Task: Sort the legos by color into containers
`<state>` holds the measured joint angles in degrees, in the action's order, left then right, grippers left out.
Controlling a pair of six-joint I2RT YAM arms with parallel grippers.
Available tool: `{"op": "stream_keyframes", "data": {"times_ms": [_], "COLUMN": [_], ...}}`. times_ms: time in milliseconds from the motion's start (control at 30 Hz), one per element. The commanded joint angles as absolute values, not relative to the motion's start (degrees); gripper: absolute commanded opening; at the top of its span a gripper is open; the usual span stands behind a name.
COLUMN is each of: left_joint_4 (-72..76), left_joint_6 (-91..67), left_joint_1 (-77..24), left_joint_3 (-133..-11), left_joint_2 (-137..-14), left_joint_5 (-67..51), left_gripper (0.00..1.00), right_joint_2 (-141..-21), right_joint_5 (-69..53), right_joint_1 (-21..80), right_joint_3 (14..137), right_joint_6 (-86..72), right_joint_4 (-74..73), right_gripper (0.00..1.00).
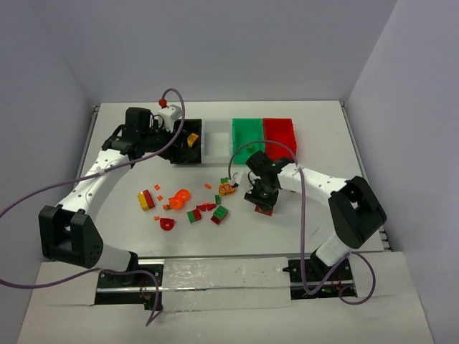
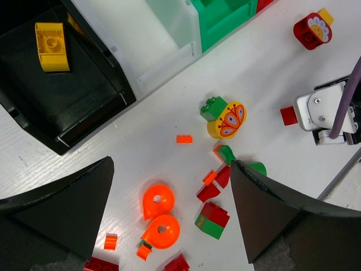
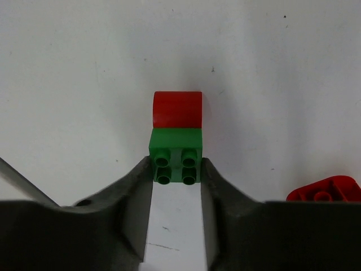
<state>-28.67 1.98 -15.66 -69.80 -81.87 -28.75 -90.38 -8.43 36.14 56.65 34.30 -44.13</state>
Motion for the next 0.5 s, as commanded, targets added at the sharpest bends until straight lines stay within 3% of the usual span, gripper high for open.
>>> {"op": "stream_keyframes", "data": {"times_ms": [0,233,467], "left_joint_4": [-27.61,-19.45,-5.30], "left_joint_6": [1.97,-4.20,-11.50], "left_joint_1": [-15.73,-15.82,-18.10], "left_joint_3": [-70.24,-64.46,-58.12], "left_joint_2": [-81.58,-77.91,-72.97], "left_joint_5": [-31.31,-43.88,-57.46], "left_gripper": [0.92,0.89,0.89], "right_joint_2": [-85.66,-79.16,-78.31], "right_joint_5": [-9.85,-28.17,-42.17], "right_joint_1": [36.57,32.29,30.94], "right_joint_3": [58.36,72.03,78.48], "right_joint_6": [34.38,28.30,22.08], "right_joint_4": [-44.59,-48.84,-48.61], "right_gripper": [0.21,0.06,0.03]}}
